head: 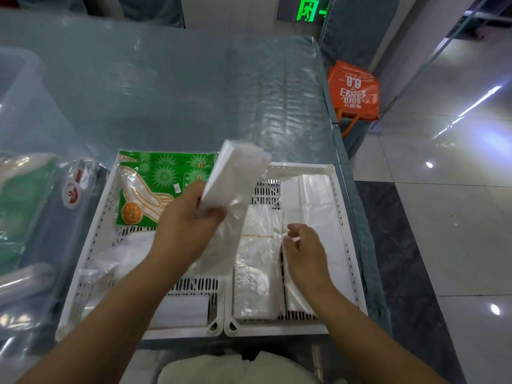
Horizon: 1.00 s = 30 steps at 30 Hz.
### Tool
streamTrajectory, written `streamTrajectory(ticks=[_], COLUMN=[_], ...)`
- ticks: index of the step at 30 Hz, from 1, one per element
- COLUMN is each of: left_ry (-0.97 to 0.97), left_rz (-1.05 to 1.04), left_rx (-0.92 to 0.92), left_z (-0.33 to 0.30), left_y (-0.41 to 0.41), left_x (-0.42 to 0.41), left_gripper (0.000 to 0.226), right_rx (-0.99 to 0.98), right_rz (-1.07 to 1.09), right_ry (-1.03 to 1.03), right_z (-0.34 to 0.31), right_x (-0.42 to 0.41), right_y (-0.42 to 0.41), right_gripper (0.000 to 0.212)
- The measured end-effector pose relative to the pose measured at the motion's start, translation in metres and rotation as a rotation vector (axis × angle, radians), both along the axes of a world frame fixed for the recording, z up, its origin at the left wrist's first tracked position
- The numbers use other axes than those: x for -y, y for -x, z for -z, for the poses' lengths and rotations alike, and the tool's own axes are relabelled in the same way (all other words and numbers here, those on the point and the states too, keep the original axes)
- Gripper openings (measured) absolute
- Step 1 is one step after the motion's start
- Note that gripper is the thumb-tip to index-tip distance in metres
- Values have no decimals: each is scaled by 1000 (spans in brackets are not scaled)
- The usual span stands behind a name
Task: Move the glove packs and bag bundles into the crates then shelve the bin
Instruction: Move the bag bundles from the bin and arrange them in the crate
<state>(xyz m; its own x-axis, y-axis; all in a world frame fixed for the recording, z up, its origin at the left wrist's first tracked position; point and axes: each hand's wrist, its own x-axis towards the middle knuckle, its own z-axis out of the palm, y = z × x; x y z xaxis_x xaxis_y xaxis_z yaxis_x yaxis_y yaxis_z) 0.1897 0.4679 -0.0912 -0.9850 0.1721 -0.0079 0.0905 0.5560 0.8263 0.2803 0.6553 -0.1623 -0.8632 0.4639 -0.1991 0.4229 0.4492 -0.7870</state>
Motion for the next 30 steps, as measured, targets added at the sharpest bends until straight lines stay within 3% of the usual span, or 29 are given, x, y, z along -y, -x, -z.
streamTrajectory(ticks=[5, 10, 12, 14, 17, 21, 26, 28, 30], left_ry=[-224, -217, -101, 100, 264, 494, 766, 807, 855], left_rz=[59, -32, 26, 114, 135, 353, 601, 648, 679], left_rx=[351, 425, 411, 287, 101, -94, -156, -149, -151], left_z=[27, 47, 51, 55, 62, 67, 76, 78, 78], left_y=[-34, -51, -48, -43, -42, -47, -47, -46, -45], left_x=[-35, -50, -49, -42, -26, -21, -22, -22, -23], left_gripper=[25, 18, 13, 12, 57, 72, 86, 88, 89], right_rx=[-121, -68, -69, -56, 39, 81, 95, 108, 108], right_rz=[80, 34, 83, 128, 114, 77, 21, -71, -129], right_ry=[447, 661, 660, 597, 458, 337, 215, 51, -211], right_z=[-18, -11, -8, -3, 7, 18, 16, 13, 12], right_x=[0, 25, 27, 26, 30, 40, 43, 41, 32], right_y=[-2, -16, -16, -15, -14, -11, -9, -11, -14], right_gripper=[17, 29, 34, 34, 37, 42, 38, 28, 35])
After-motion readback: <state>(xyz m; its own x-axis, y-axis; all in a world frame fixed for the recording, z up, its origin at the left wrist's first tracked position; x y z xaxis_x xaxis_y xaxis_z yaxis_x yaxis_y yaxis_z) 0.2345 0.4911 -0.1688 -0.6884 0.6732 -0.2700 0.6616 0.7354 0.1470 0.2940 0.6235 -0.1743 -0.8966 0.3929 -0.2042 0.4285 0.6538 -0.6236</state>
